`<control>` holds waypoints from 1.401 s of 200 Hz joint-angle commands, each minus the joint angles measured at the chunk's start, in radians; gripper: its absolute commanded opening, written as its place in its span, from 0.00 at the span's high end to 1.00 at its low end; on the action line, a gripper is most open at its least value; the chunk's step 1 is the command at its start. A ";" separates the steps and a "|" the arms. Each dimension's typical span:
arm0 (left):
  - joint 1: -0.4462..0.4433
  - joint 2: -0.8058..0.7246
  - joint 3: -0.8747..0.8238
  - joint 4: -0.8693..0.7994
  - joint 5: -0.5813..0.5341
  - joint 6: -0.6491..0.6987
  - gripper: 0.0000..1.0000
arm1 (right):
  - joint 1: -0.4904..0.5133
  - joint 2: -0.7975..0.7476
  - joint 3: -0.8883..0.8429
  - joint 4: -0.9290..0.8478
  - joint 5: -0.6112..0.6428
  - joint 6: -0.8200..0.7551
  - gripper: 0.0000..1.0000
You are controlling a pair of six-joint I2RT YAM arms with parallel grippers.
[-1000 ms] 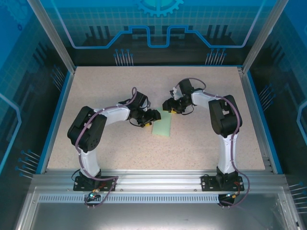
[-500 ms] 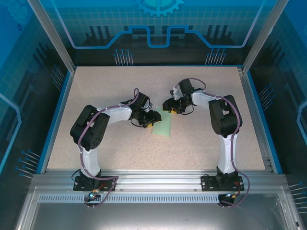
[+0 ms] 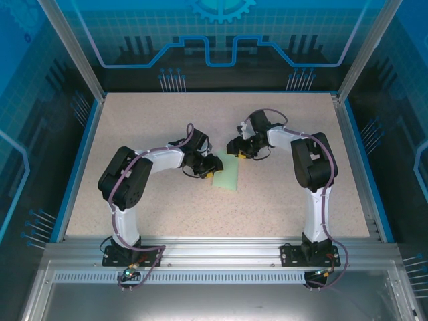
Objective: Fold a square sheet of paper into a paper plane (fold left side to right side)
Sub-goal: Third fold the triangle at the center of the table.
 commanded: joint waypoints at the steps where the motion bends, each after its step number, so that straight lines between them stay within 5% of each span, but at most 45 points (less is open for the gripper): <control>1: -0.004 -0.021 0.007 -0.040 -0.023 0.011 0.62 | -0.005 0.041 -0.020 -0.026 -0.011 -0.006 0.44; 90: -0.005 -0.013 -0.004 -0.036 -0.026 0.002 0.84 | -0.006 0.004 0.001 -0.015 -0.009 -0.034 0.37; 120: -0.007 -0.019 -0.004 -0.031 -0.024 -0.008 0.88 | -0.010 -0.111 -0.042 0.010 0.042 -0.084 0.25; 167: -0.016 -0.025 0.009 -0.034 -0.018 -0.022 0.92 | 0.011 -0.424 -0.324 0.098 0.110 -0.191 0.23; 220: -0.023 -0.031 0.011 -0.036 -0.010 -0.039 0.93 | 0.276 -0.763 -0.721 0.306 0.350 -0.305 0.23; 280: -0.023 -0.051 0.009 -0.045 -0.008 -0.044 0.93 | 0.547 -0.687 -0.737 0.402 0.673 -0.448 0.27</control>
